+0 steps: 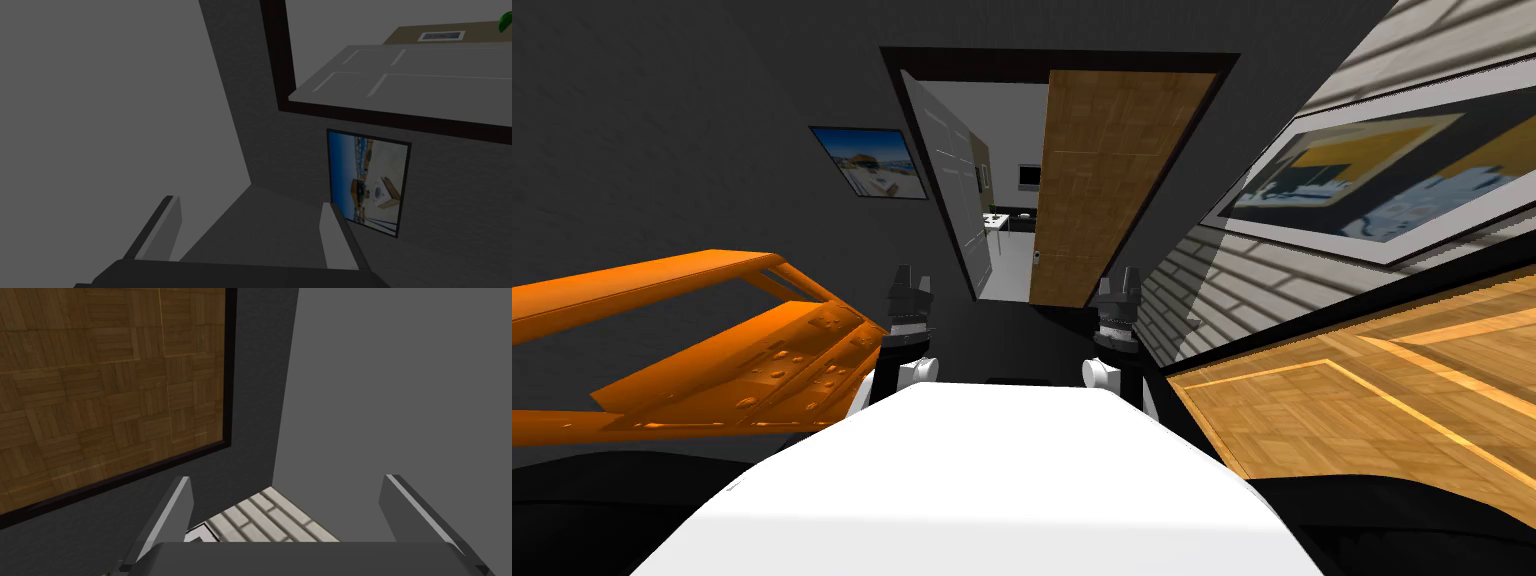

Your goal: Push the door open

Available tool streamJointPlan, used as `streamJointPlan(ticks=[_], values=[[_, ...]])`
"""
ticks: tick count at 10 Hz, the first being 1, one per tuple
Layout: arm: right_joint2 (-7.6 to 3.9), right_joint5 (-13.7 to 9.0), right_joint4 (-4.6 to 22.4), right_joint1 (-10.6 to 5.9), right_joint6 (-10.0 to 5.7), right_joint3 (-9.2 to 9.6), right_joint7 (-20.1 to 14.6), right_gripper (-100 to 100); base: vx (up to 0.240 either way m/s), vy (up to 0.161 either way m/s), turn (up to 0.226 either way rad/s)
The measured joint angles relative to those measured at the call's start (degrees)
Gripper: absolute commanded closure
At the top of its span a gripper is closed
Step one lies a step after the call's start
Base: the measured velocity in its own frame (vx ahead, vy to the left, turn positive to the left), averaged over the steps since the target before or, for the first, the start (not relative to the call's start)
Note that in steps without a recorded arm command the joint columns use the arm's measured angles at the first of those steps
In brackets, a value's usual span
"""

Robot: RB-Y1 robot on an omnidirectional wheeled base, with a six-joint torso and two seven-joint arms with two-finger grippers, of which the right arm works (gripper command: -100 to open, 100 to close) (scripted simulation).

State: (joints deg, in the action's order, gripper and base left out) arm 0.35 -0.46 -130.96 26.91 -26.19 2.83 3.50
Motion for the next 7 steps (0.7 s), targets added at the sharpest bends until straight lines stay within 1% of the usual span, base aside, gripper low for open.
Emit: streamJointPlan(ticks=[1,3,4,5,6,7], values=[[-0.25,0.07,0.73,-0.41,0.01,0.3,-0.05,-100,0.175,0.023,-0.089],[-0.84,0.19,2.22,-0.68,-0.33,1.09,-0.32,-100,0.192,-0.004,-0.066],[-1.11,0.23,3.2,-1.2,-0.42,1.35,-0.45,-100,0.188,0.03,-0.087],[-1.43,0.27,4.52,-1.55,-0.85,1.69,-0.62,-100,0.177,0.033,-0.11],[-1.89,0.22,5.59,-1.85,-1.15,1.96,-0.91,-100,0.151,0.016,-0.064],[-2.07,0.28,6.63,-2.29,-1.36,2.28,-1.06,-100,0.136,0.004,-0.088]])
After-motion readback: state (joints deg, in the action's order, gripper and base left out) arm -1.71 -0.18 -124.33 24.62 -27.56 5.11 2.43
